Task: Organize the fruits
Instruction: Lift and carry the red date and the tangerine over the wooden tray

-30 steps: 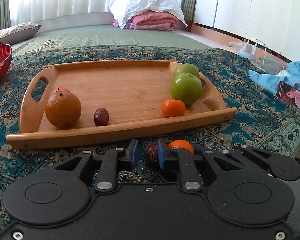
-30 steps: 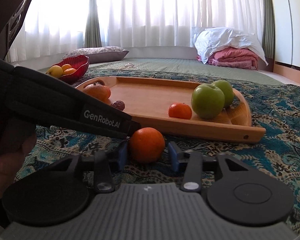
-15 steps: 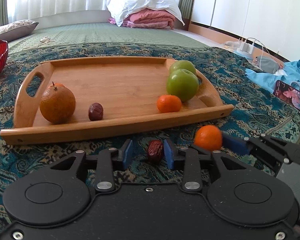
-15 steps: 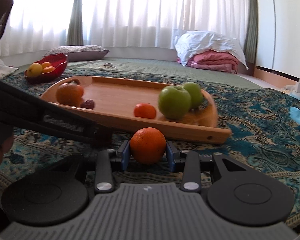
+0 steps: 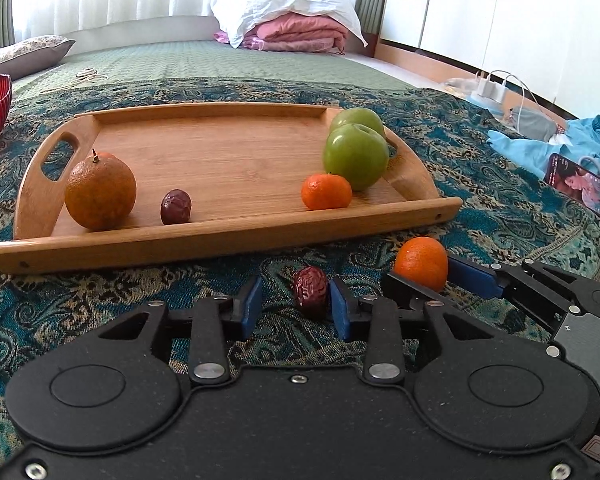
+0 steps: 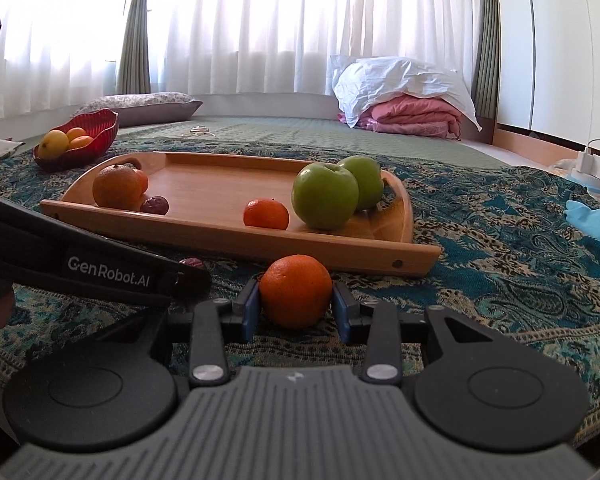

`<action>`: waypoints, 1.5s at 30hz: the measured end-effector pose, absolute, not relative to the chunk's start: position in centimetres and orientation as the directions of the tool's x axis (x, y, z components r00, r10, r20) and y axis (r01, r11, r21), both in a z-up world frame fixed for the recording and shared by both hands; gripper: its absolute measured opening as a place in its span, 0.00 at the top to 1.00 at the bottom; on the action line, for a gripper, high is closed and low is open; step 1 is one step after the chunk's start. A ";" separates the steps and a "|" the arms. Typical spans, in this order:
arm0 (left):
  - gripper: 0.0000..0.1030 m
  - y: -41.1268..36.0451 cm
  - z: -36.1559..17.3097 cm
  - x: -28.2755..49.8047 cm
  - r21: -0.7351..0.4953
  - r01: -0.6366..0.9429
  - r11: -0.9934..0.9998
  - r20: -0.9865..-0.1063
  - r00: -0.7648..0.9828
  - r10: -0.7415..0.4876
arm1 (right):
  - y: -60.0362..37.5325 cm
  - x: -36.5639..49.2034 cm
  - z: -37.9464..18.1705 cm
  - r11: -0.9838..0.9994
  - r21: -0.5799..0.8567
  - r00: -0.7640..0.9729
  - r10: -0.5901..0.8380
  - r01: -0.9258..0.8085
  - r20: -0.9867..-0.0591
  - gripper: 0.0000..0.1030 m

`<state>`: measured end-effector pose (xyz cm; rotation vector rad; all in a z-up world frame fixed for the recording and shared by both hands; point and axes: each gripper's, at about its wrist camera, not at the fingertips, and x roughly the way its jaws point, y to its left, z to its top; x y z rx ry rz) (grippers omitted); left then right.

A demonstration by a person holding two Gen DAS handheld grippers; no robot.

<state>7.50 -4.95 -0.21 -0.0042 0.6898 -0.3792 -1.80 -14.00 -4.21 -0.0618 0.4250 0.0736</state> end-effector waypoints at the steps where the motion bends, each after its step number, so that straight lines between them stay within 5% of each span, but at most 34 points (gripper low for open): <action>1: 0.67 -4.9 -0.2 7.5 -0.130 0.340 0.932 -0.619 0.706 -0.344 | -14.0 -1.8 -4.2 0.995 -0.044 0.908 0.059 -0.084 -0.414 0.57; 4: 0.69 -4.9 -0.2 7.5 -0.131 0.338 0.932 -0.617 0.708 -0.343 | -14.0 -1.8 -4.2 0.995 -0.044 0.908 0.058 -0.084 -0.414 0.57; 8: 0.83 -4.8 -0.1 7.2 -0.119 0.310 0.943 -0.604 0.731 -0.317 | -14.0 -1.8 -4.2 0.996 -0.035 0.908 0.060 -0.082 -0.415 0.57; 35: 0.83 -1.1 4.8 10.1 -0.047 0.170 0.984 -0.488 0.856 -0.171 | -14.0 2.2 -0.1 0.995 -0.001 0.935 0.090 -0.096 -0.344 0.57; 45: 0.83 1.2 6.0 15.0 -0.058 0.116 0.992 -0.511 0.850 -0.129 | -13.8 8.0 2.7 0.993 0.053 0.917 0.121 -0.109 -0.380 0.57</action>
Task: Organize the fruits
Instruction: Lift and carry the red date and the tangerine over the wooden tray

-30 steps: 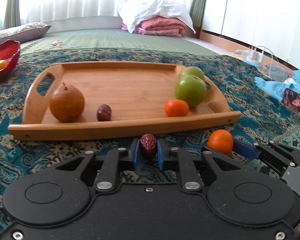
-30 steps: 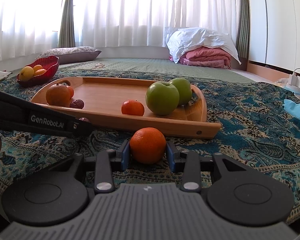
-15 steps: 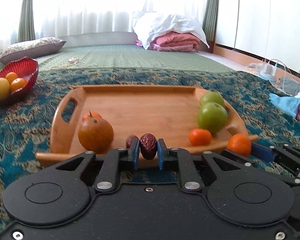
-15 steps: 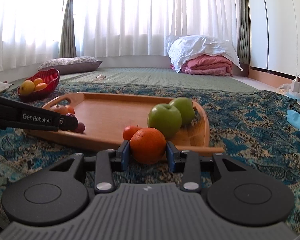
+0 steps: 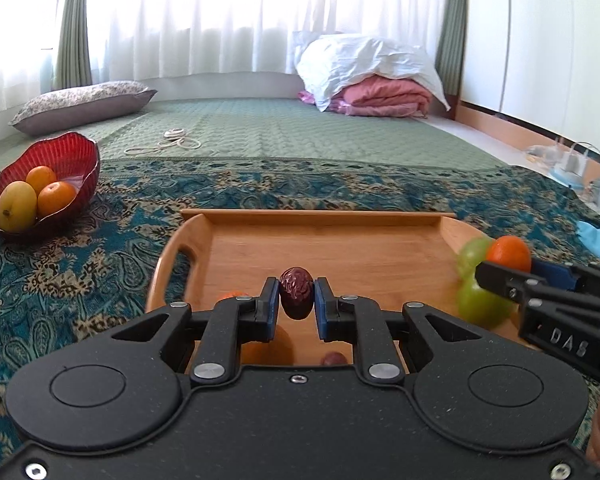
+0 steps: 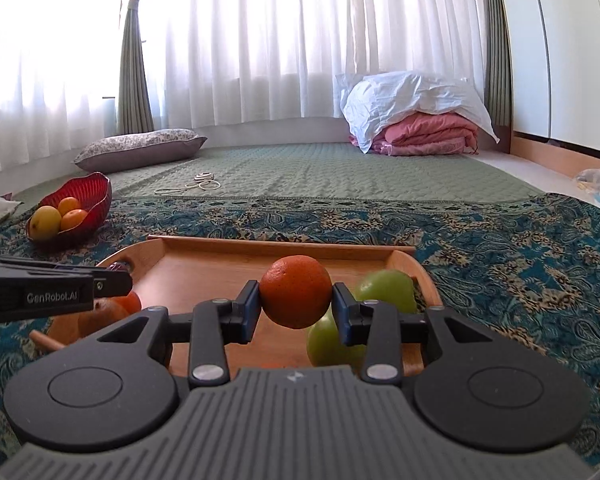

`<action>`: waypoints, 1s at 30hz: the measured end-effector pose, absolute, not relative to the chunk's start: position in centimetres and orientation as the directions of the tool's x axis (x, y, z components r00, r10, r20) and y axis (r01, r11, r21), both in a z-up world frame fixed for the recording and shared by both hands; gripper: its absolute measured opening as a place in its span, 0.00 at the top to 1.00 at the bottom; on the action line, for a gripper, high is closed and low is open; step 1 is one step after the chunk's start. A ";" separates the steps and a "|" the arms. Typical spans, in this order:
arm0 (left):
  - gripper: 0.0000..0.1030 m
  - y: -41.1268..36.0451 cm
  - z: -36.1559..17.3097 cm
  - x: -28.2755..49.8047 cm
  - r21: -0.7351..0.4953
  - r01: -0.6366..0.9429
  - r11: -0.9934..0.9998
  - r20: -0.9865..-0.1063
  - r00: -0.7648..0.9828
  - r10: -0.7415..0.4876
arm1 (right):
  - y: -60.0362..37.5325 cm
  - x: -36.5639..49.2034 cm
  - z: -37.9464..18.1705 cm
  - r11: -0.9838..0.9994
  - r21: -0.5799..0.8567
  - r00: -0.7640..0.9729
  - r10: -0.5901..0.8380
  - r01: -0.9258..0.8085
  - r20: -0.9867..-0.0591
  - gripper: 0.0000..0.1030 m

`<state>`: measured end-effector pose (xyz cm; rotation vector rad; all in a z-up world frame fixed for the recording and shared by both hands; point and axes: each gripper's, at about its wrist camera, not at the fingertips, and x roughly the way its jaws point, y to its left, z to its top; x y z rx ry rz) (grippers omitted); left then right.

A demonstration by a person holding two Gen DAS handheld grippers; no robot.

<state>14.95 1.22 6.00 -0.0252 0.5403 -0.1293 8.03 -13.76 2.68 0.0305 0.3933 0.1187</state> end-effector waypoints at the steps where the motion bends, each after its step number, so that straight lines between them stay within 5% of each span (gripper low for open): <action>1: 0.83 1.5 6.0 15.4 -0.063 0.114 0.992 -0.519 0.845 -0.130 | -13.7 8.6 2.8 0.993 0.054 0.914 0.122 -0.109 -0.387 0.57; 30: 0.83 3.9 3.8 21.0 -0.069 0.063 0.996 -0.608 0.788 -0.092 | -12.9 12.7 1.6 0.991 0.044 0.862 0.128 -0.123 -0.490 0.57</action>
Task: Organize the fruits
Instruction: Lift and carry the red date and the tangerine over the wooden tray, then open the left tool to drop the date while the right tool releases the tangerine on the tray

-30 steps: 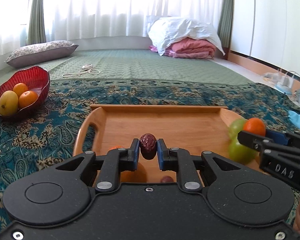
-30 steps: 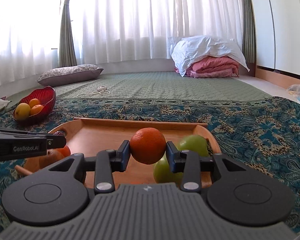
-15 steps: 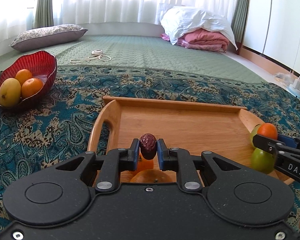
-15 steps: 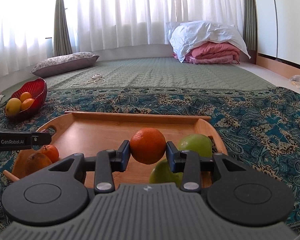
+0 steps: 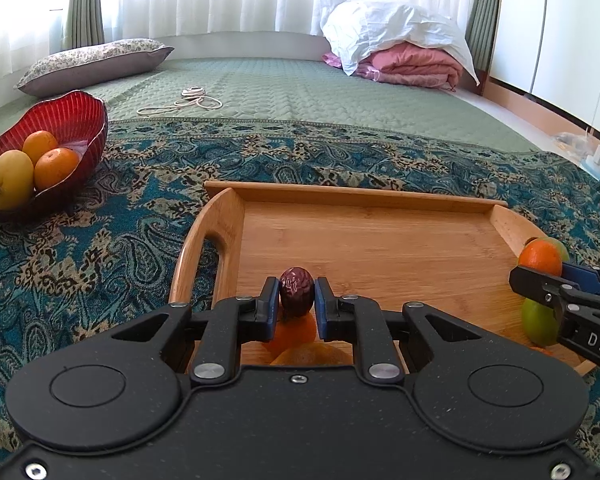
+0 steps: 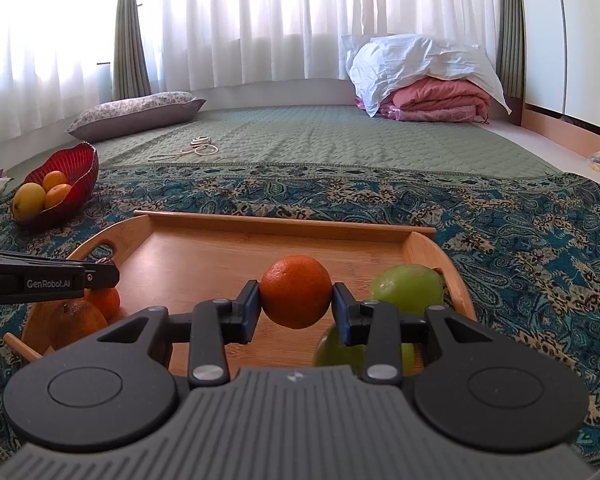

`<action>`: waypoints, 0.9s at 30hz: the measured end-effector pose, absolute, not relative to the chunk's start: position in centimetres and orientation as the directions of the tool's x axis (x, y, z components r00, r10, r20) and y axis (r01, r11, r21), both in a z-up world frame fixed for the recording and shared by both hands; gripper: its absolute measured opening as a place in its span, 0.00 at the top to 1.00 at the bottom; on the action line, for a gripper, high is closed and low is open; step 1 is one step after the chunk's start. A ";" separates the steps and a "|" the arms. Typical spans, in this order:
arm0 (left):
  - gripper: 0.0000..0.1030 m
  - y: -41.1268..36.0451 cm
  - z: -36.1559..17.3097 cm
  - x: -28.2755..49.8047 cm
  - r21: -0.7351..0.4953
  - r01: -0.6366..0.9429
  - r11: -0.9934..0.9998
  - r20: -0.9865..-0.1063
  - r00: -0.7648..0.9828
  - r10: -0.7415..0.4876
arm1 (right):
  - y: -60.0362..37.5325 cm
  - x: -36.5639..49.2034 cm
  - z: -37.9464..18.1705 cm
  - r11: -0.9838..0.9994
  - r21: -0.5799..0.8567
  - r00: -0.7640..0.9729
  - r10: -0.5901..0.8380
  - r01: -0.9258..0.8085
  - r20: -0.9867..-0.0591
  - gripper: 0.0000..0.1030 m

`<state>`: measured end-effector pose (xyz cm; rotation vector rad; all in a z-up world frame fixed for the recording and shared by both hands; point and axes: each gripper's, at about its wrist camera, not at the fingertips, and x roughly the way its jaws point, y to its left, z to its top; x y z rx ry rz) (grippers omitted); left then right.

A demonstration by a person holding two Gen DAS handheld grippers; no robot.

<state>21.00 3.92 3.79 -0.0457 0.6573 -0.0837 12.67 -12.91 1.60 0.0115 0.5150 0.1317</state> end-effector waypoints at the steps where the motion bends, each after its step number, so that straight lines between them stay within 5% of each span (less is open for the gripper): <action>1: 0.83 3.9 3.8 21.1 -0.066 0.064 0.996 -0.609 0.788 -0.092 | -12.8 12.7 1.5 0.991 0.045 0.860 0.131 -0.125 -0.493 0.57; 27: 0.83 3.3 2.5 24.8 -0.034 0.080 0.996 -0.674 0.734 -0.082 | -10.6 14.5 0.5 0.983 -0.021 0.825 0.141 -0.182 -0.548 0.57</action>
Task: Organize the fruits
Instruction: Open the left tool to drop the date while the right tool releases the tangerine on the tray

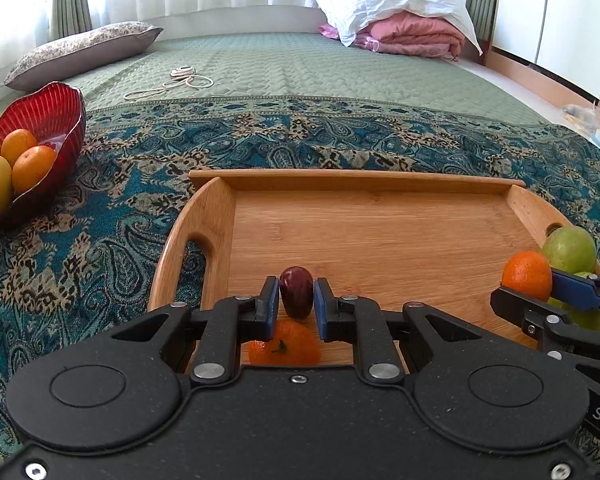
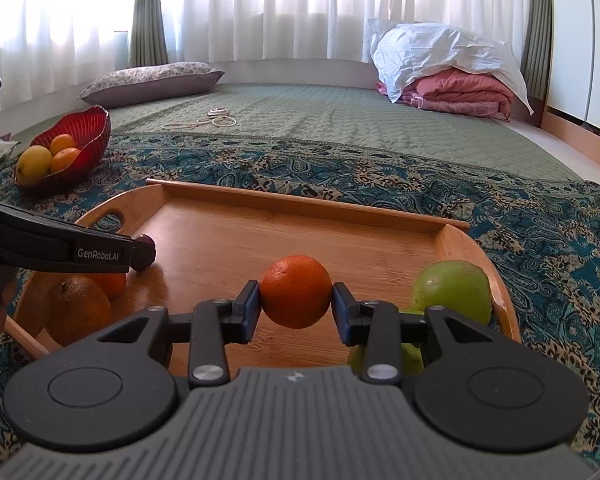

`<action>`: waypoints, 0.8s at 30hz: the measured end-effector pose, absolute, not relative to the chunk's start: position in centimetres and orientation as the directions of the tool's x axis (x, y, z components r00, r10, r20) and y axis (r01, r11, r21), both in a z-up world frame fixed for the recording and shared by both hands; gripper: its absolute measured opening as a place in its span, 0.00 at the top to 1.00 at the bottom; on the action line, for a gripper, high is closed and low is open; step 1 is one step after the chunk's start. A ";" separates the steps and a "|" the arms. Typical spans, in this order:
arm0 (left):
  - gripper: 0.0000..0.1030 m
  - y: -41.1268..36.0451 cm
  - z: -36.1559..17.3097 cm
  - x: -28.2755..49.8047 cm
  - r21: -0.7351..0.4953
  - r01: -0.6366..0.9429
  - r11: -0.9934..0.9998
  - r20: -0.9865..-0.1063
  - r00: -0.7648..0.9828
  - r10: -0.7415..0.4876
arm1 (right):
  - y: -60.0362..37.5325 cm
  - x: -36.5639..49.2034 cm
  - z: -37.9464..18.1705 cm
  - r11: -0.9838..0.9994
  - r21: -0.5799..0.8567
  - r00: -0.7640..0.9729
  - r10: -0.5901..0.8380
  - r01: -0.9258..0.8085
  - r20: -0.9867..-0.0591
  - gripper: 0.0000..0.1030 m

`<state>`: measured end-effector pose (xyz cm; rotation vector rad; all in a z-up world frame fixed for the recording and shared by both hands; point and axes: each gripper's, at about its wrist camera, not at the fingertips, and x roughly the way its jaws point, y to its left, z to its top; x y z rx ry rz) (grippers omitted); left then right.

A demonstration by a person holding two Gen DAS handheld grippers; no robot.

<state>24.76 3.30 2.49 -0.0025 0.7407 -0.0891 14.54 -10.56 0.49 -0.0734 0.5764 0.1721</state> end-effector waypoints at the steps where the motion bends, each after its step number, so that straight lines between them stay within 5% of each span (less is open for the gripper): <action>1: 0.83 3.3 2.5 24.7 -0.032 0.081 0.996 -0.673 0.735 -0.082 | -10.5 14.7 0.5 0.982 -0.030 0.822 0.138 -0.185 -0.552 0.57; 18: 0.82 3.4 2.7 24.3 -0.030 0.084 0.996 -0.663 0.744 -0.083 | -10.1 16.2 1.0 0.979 -0.032 0.797 0.145 -0.202 -0.586 0.55; 24: 0.68 3.4 3.1 23.5 -0.030 0.091 0.995 -0.649 0.756 -0.089 | -10.5 15.6 1.5 0.980 -0.006 0.805 0.159 -0.198 -0.571 0.54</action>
